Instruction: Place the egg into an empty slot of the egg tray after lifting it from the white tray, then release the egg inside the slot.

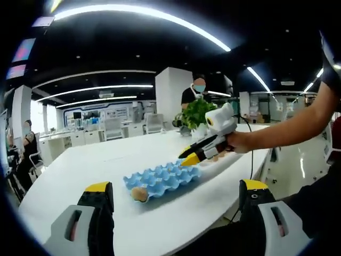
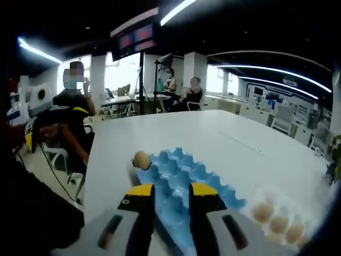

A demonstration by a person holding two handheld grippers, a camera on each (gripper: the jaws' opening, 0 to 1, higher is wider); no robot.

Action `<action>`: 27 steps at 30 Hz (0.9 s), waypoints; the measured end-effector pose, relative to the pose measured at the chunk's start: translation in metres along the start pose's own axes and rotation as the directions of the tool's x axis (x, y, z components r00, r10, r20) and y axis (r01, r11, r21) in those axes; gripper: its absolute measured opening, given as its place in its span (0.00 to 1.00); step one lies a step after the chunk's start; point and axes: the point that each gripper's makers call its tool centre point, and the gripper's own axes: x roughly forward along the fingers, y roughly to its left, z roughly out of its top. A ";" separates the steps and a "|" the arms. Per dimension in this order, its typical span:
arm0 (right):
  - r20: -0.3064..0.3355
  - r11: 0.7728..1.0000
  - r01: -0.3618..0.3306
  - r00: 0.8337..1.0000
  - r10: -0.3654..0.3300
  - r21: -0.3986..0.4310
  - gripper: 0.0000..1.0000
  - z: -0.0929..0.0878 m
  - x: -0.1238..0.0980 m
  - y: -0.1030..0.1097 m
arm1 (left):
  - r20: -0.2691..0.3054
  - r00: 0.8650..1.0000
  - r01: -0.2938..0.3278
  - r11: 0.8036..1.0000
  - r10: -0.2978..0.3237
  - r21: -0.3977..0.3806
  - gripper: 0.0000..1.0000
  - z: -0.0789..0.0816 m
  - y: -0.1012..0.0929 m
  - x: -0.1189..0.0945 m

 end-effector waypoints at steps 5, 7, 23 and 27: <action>-0.047 0.995 0.098 0.994 -0.099 -0.026 0.25 -0.025 -0.047 -0.032 | -0.004 1.000 -0.007 1.000 0.007 0.016 1.00 0.002 0.001 -0.003; -0.061 0.992 0.128 0.990 -0.128 0.003 0.25 -0.034 -0.067 -0.045 | 0.007 1.000 -0.010 1.000 0.010 0.013 1.00 0.003 0.002 -0.004; -0.206 0.993 0.116 0.972 -0.111 0.014 0.26 -0.074 -0.109 -0.076 | -0.030 0.999 0.041 0.999 -0.041 0.003 1.00 -0.006 -0.011 0.012; -0.285 0.995 0.098 0.953 -0.101 -0.024 0.26 -0.084 -0.102 -0.087 | -0.033 0.998 0.053 0.999 -0.052 0.004 1.00 -0.006 -0.014 0.014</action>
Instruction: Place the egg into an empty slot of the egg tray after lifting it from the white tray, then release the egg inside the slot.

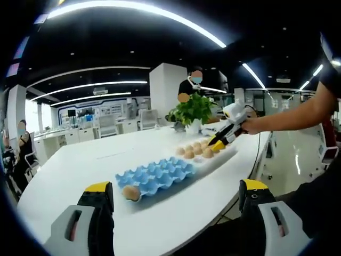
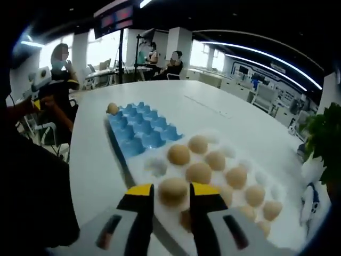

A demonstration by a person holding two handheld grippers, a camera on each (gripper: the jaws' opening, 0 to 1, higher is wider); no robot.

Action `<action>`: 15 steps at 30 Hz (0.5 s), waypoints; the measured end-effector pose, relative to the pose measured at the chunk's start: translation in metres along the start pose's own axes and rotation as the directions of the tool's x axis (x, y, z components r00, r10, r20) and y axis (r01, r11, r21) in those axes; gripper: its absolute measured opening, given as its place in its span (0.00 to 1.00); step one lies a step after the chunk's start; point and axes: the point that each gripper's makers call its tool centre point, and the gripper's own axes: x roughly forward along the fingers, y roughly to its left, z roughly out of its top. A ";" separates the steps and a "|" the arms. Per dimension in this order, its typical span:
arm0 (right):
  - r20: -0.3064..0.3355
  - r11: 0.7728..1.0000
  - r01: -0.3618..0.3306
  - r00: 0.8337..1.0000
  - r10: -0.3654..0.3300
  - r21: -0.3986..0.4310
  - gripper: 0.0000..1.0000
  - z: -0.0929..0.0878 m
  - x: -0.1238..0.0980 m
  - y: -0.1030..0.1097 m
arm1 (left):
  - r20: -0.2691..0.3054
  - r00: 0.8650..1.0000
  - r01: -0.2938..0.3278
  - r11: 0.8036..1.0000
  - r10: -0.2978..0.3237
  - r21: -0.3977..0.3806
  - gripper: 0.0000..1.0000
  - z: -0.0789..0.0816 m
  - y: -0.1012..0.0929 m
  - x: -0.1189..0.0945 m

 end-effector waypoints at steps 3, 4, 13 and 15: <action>-0.045 1.000 -0.023 0.999 0.022 -0.021 0.26 -0.002 0.007 -0.001 | -0.003 1.000 0.007 1.000 -0.007 0.004 1.00 0.000 -0.002 0.001; -0.060 0.999 -0.031 0.998 0.029 -0.028 0.26 -0.004 0.009 -0.001 | -0.002 1.000 0.008 1.000 -0.008 0.004 1.00 0.000 -0.002 0.002; -0.220 0.996 -0.092 0.971 0.093 0.012 0.27 -0.016 0.023 0.000 | -0.001 1.000 0.010 1.000 -0.010 0.004 1.00 0.002 0.000 0.004; -0.223 0.996 -0.083 0.971 0.084 0.011 0.27 -0.014 0.025 -0.001 | 0.007 1.000 0.006 1.000 -0.006 0.002 1.00 0.003 0.004 0.004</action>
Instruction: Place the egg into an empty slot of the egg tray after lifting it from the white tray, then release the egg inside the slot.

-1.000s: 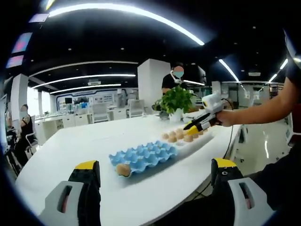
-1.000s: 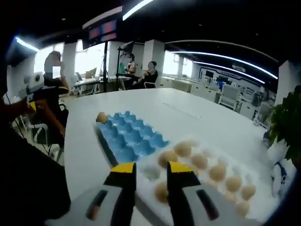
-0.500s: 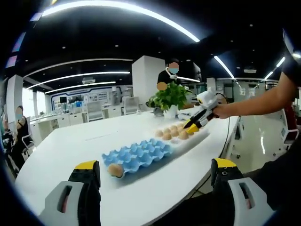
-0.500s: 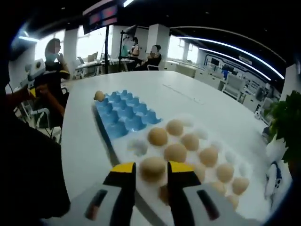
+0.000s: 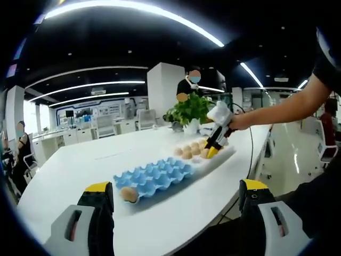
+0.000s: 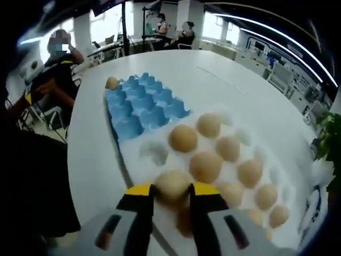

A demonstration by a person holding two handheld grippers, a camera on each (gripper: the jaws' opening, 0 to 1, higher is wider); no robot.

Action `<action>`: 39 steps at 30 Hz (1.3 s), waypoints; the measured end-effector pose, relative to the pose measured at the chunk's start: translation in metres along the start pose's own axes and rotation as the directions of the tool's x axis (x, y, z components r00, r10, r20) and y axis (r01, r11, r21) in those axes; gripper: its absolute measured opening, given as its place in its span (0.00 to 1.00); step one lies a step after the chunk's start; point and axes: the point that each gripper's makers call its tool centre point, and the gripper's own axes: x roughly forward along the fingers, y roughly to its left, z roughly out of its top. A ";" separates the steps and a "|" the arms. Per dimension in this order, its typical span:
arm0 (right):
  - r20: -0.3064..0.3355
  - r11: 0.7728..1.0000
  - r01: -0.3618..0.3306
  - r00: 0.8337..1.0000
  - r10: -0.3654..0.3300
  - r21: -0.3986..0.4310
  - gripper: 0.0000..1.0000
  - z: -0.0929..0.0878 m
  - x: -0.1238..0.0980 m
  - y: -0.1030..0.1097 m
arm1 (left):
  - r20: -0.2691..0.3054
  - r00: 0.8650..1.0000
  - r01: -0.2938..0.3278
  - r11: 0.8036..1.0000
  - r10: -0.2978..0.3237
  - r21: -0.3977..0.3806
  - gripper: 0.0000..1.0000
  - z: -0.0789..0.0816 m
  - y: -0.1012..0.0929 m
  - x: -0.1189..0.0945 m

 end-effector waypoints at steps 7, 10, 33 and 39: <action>0.106 0.997 0.045 0.993 -0.052 0.069 0.26 0.007 -0.005 -0.003 | -0.002 1.000 -0.010 1.000 0.010 -0.023 1.00 -0.004 0.005 0.000; 0.179 0.994 0.052 0.981 -0.070 0.099 0.26 0.015 -0.014 -0.007 | -0.001 1.000 -0.010 1.000 0.010 -0.019 1.00 -0.002 0.006 0.000; 0.351 0.976 0.003 0.933 -0.081 0.218 0.26 0.048 -0.025 0.010 | -0.018 1.000 -0.024 1.000 0.024 -0.020 1.00 -0.008 0.012 -0.008; 0.381 0.984 -0.033 0.924 -0.038 0.176 0.26 0.076 -0.004 0.035 | -0.044 0.998 -0.045 0.998 0.043 -0.039 1.00 -0.012 0.016 -0.010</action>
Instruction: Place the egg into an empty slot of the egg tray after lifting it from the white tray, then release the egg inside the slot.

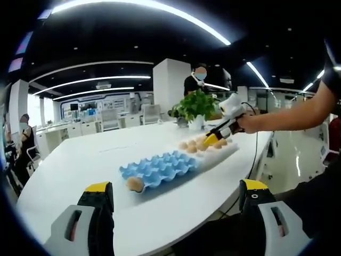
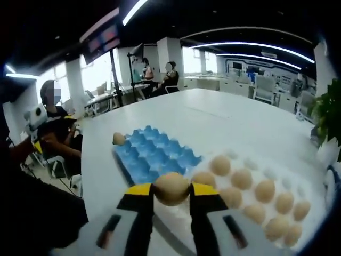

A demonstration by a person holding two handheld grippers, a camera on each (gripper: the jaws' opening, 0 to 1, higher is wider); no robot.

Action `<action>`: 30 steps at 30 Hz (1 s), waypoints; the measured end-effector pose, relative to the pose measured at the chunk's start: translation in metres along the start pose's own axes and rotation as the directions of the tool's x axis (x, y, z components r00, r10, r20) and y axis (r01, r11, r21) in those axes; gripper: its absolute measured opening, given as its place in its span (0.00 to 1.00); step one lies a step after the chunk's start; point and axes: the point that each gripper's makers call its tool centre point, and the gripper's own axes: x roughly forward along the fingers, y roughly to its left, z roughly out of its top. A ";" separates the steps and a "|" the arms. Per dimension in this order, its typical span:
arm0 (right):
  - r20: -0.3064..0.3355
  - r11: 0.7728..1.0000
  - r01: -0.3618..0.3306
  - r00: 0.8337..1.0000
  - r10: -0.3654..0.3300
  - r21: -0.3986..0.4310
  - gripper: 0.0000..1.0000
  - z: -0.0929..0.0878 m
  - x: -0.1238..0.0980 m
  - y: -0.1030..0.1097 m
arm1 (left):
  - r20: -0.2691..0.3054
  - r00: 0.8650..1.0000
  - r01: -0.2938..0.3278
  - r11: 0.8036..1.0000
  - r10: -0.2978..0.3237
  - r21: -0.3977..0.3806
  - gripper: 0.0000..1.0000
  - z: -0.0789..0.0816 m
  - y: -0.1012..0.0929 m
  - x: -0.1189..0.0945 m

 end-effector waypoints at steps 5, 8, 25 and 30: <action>0.013 0.999 -0.043 0.999 0.043 -0.012 0.26 0.009 0.027 0.024 | -0.028 1.000 0.007 1.000 -0.008 -0.020 1.00 -0.005 -0.004 -0.001; 0.033 0.998 -0.064 0.997 0.064 -0.008 0.26 0.017 0.041 0.036 | -0.036 0.999 0.007 1.000 -0.008 -0.012 1.00 -0.007 -0.004 -0.003; 0.002 0.984 -0.144 0.989 0.145 -0.105 0.26 0.041 0.118 0.107 | -0.053 0.998 -0.018 0.999 0.016 -0.043 1.00 -0.016 0.002 -0.013; -0.033 0.972 -0.157 0.988 0.153 -0.173 0.26 0.041 0.128 0.117 | -0.071 0.997 -0.019 0.999 0.016 -0.039 1.00 -0.023 0.003 -0.017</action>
